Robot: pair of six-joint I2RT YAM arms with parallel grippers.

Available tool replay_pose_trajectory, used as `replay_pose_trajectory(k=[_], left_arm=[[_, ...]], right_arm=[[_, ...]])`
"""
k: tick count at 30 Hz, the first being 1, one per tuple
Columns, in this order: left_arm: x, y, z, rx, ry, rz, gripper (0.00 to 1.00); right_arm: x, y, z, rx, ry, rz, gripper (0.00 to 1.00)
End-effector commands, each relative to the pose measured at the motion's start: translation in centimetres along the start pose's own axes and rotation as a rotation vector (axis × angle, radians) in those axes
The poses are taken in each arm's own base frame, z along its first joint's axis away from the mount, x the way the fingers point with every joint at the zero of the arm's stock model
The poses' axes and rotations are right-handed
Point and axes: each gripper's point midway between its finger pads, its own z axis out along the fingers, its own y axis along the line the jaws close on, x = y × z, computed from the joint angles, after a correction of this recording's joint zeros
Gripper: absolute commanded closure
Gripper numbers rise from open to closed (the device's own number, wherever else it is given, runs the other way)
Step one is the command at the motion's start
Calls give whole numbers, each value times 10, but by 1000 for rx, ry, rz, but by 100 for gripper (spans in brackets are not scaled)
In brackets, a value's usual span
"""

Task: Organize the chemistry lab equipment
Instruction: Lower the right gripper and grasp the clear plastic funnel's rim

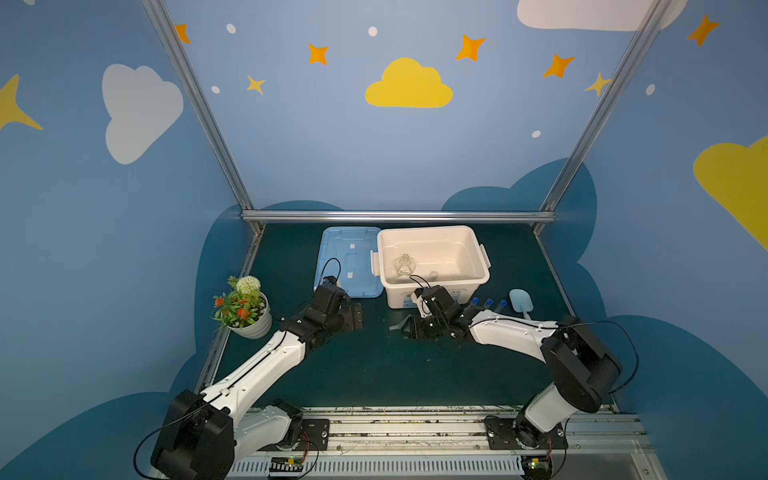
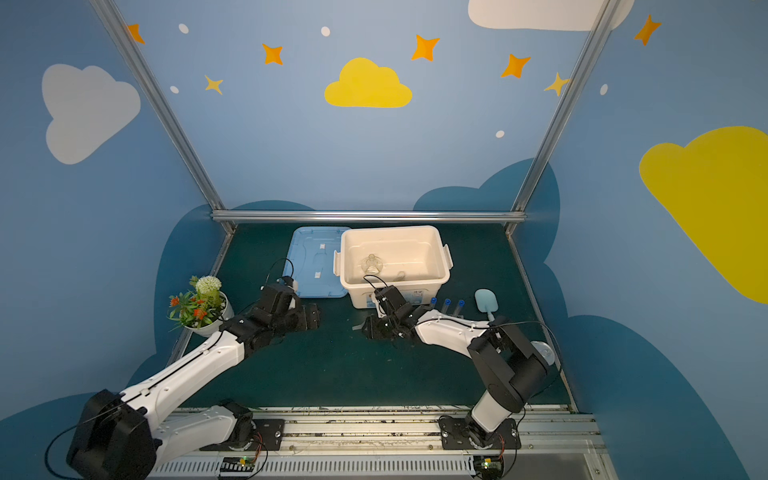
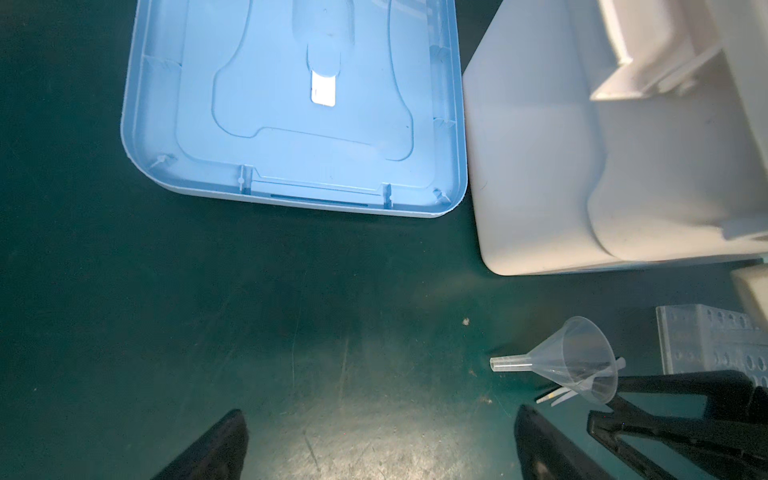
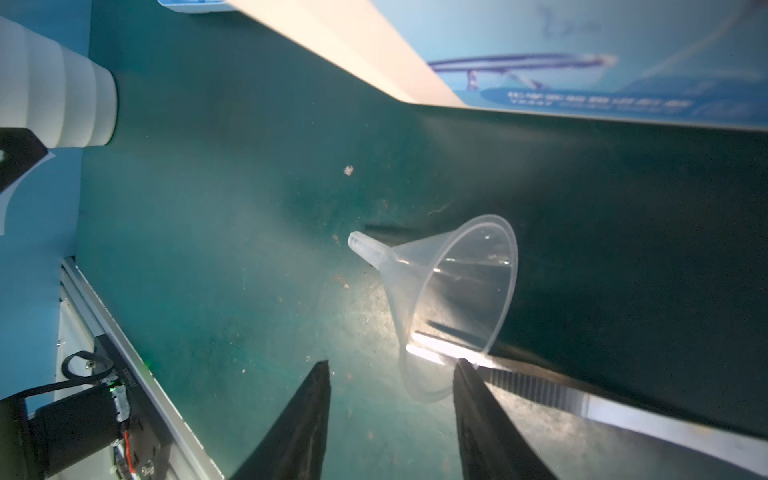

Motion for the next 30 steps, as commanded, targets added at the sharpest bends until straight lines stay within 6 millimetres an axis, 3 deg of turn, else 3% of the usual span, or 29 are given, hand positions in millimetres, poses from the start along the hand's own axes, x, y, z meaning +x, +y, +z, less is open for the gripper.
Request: replay_pose_trajectory(k=[1,30], left_arm=[[-2,3,-2,-2,-18,-7,0],[4,3,1,4,-2,-4,0]], right_arm=[[-16,5,-4,16,-36,-41,51],[-20,5,19,-5,-38,8,62]])
